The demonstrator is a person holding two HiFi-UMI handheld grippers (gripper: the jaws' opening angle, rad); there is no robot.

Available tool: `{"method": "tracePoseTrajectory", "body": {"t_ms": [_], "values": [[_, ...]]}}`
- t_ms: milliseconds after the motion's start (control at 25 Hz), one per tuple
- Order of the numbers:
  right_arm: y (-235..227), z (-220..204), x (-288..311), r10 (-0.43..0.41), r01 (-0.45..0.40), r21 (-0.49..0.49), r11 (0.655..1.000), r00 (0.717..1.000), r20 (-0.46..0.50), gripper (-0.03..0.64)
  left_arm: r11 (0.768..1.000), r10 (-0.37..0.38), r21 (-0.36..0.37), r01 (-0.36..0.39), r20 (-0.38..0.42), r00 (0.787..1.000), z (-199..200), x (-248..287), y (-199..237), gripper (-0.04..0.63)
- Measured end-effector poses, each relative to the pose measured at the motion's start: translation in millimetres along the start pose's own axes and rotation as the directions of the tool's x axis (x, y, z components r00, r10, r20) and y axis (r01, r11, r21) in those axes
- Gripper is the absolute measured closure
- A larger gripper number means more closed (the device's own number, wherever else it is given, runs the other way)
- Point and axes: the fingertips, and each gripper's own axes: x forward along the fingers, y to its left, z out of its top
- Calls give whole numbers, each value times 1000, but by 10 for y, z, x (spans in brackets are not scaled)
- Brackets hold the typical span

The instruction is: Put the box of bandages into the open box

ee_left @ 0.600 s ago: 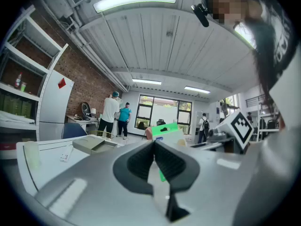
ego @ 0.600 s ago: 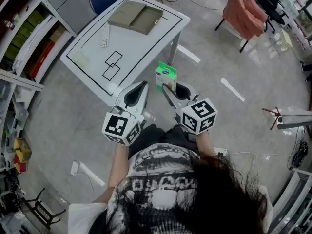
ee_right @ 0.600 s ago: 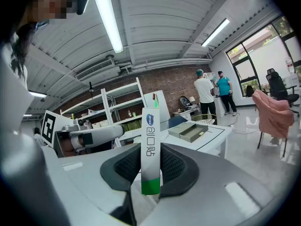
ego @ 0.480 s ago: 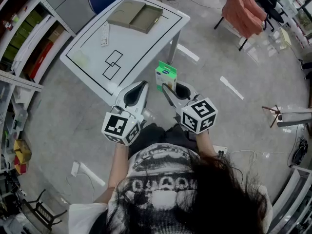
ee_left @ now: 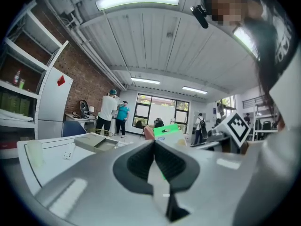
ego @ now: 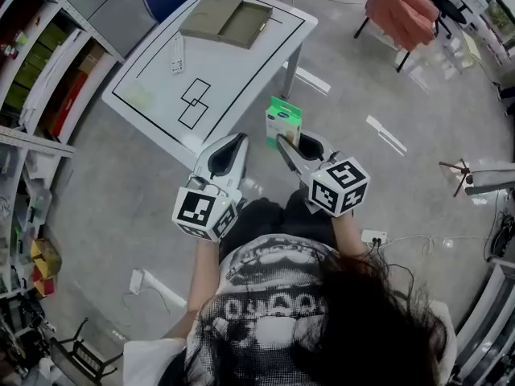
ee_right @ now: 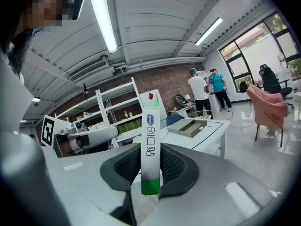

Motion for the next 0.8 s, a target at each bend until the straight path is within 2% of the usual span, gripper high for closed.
{"method": "tracePoseTrajectory", "body": {"t_ms": [480,800], "values": [[-15,2,294,7,-7,-1,1000,1000,-13,526,1000,-2,-16,2,-2,1000,-47,35,272,595],[-705,189,504,48,-47,24,999,999,-22,526,1000,20,-1,-20,-39,999,-43,798,293,595]]}}
